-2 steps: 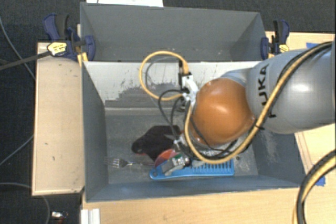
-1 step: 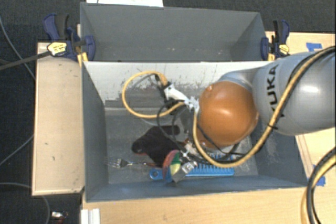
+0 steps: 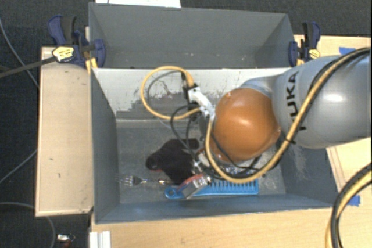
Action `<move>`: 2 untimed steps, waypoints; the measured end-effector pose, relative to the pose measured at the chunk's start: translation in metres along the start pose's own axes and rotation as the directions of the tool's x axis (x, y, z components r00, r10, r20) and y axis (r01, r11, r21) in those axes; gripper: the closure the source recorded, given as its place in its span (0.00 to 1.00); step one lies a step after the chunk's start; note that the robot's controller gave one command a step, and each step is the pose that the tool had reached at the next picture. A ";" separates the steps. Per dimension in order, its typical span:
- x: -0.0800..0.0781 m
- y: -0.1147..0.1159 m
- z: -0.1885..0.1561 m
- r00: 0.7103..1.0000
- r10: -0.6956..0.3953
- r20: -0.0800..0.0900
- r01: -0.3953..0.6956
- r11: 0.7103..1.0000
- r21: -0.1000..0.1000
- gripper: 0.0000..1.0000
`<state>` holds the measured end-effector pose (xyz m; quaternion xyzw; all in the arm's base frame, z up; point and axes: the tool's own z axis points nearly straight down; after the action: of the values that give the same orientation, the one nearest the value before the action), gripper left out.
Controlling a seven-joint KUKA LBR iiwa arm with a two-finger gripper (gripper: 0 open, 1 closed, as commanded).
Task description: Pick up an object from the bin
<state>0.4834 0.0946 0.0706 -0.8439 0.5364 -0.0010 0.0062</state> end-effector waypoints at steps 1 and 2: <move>0.005 0.002 0.000 0.993 -0.119 0.002 0.119 0.993 0.003 0.00; 0.009 0.004 0.000 0.978 -0.208 0.002 0.208 0.978 0.002 0.00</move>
Offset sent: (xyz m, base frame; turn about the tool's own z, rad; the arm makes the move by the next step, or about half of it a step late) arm 0.0000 0.0000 0.0000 0.0000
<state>0.4836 0.0844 0.0703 -0.8954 0.4452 -0.0012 0.0073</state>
